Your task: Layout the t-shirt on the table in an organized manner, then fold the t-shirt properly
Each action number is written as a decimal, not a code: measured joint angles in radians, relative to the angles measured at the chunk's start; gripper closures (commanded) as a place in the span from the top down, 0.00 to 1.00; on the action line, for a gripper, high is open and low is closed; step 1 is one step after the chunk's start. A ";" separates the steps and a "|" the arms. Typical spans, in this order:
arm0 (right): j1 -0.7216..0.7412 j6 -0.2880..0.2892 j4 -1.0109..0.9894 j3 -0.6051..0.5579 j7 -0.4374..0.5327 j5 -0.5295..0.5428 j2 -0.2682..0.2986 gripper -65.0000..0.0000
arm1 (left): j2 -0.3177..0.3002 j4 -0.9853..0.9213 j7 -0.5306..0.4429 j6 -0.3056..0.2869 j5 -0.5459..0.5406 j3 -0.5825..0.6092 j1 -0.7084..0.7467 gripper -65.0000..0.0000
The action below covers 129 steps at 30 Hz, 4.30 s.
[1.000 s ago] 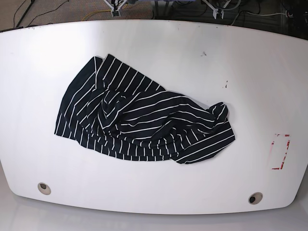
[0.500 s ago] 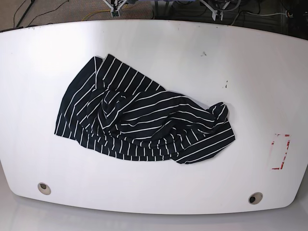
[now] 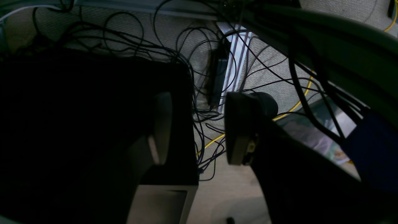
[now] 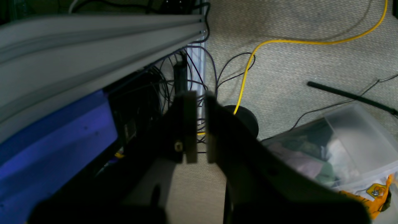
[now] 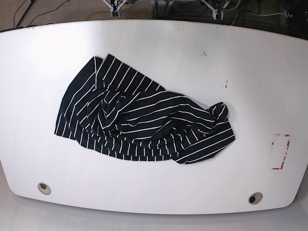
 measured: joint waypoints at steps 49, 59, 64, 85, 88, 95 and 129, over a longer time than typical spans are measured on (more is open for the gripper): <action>-0.040 -0.002 0.089 0.001 -0.004 0.003 -0.021 0.06 | -0.002 0.079 -0.050 -0.001 0.000 0.001 0.069 0.39; -0.187 -0.002 0.325 0.003 -0.006 0.004 -0.051 0.06 | -0.003 0.209 -0.083 -0.002 -0.002 0.001 0.180 0.39; -0.250 0.000 0.407 0.002 -0.014 0.003 -0.059 0.06 | -0.003 0.305 -0.089 -0.005 -0.002 0.001 0.234 0.39; -0.576 -0.002 0.822 0.004 -0.015 0.111 -0.050 0.06 | -0.006 0.783 -0.087 -0.004 -0.002 0.000 0.561 0.39; -0.617 -0.003 0.875 0.005 -0.011 0.118 -0.050 0.06 | -0.006 0.843 -0.092 -0.004 -0.004 -0.001 0.611 0.39; -0.720 -0.002 1.001 0.005 -0.014 0.118 -0.050 0.06 | -0.006 0.965 -0.081 -0.005 -0.003 -0.001 0.723 0.39; -1.073 -0.005 1.527 0.075 -0.025 0.118 -0.062 0.06 | -0.009 1.494 -0.081 -0.007 -0.135 -0.127 1.090 0.39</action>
